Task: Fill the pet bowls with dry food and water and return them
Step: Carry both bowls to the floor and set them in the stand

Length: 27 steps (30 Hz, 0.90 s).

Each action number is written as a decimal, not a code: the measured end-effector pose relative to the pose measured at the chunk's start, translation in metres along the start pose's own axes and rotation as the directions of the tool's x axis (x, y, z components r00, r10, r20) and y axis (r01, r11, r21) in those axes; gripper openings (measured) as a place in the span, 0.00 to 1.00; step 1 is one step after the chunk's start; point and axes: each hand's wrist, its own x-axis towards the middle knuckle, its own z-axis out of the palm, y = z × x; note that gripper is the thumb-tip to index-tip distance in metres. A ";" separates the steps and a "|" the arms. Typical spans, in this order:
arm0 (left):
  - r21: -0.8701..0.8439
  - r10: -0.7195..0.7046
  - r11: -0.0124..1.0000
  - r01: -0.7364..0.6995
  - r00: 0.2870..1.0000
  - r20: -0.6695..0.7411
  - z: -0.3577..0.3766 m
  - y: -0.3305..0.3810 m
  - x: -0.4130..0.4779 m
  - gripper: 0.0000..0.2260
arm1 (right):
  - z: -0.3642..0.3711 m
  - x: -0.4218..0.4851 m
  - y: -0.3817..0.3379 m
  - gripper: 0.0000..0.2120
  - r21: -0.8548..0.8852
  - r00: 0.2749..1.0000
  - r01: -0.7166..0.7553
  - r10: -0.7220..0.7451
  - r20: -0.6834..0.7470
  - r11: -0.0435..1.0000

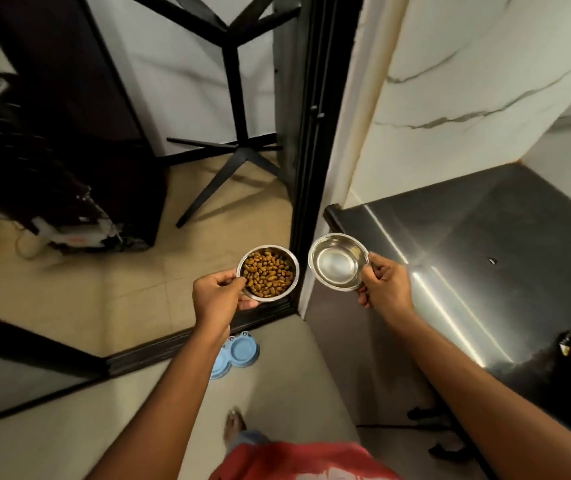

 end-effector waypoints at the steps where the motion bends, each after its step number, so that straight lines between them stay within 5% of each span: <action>1: -0.004 -0.007 1.000 0.007 1.000 -0.017 -0.009 -0.002 0.001 0.06 | 0.006 -0.002 -0.001 0.14 -0.001 1.000 -0.001 0.001 0.016 1.000; 27: -0.080 -0.105 0.993 0.091 0.977 -0.188 -0.214 -0.094 0.022 0.05 | 0.198 -0.077 0.034 0.16 -0.039 0.981 0.010 -0.002 0.195 0.999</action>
